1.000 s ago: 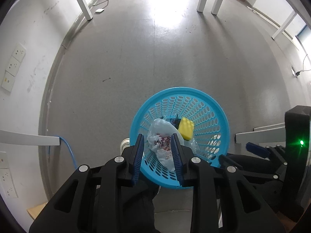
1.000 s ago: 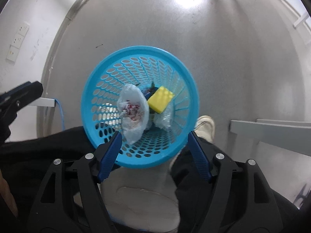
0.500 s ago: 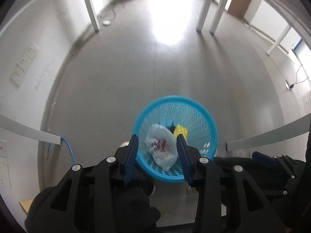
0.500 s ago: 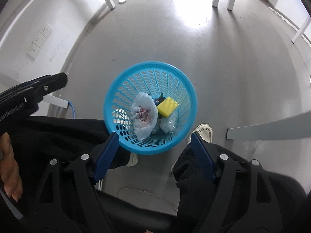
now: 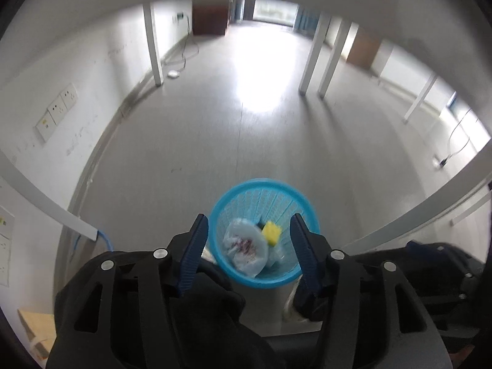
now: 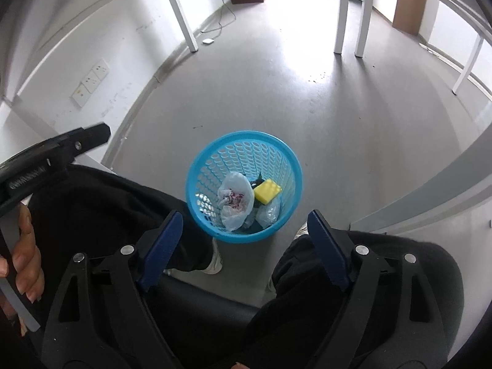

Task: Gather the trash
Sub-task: 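Raise both grippers back toward the red wrapper and white cup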

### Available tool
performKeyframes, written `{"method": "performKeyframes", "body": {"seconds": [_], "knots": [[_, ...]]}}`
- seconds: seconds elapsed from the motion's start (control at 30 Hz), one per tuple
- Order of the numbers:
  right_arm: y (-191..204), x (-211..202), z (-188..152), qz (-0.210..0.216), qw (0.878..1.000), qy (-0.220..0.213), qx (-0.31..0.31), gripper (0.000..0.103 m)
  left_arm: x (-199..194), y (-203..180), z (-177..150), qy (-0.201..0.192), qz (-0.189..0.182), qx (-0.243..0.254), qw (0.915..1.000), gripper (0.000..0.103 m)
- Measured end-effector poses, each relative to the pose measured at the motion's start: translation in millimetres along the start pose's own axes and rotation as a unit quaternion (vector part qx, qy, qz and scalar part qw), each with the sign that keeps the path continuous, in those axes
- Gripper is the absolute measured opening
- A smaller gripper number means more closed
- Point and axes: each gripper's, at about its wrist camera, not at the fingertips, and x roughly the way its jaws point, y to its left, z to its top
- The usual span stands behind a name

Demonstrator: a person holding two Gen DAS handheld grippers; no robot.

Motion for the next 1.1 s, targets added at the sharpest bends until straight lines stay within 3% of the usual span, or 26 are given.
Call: {"method": "performKeyframes", "body": {"seconds": [0.1, 0.23, 0.67, 0.9, 1.1], "knots": [[0.6, -17.5, -3.8, 0.007, 1.000, -0.012, 0.002, 0.081, -23.7, 1.0, -1.8, -0.033, -0.025, 0.001, 0.9991, 0.062], [6.2, -41.3, -9.5, 0.010, 0.999, -0.036, -0.005, 0.084, -44.7, -3.2, -3.8, -0.066, -0.027, 0.021, 0.9972, 0.068], [15.2, -122.9, -27.6, 0.011, 0.992, -0.121, -0.037, 0.090, -107.6, 10.2, -10.0, -0.112, -0.057, 0.018, 0.9920, 0.096], [15.9, -176.0, -11.8, 0.030, 0.982, -0.183, -0.041, 0.094, -148.0, 20.2, -5.1, -0.137, -0.054, 0.014, 0.9890, 0.097], [13.4, -212.8, 27.3, 0.032, 0.969, -0.242, -0.040, 0.094, -184.2, 11.6, 23.0, -0.194, -0.060, 0.028, 0.9788, 0.097]]}}
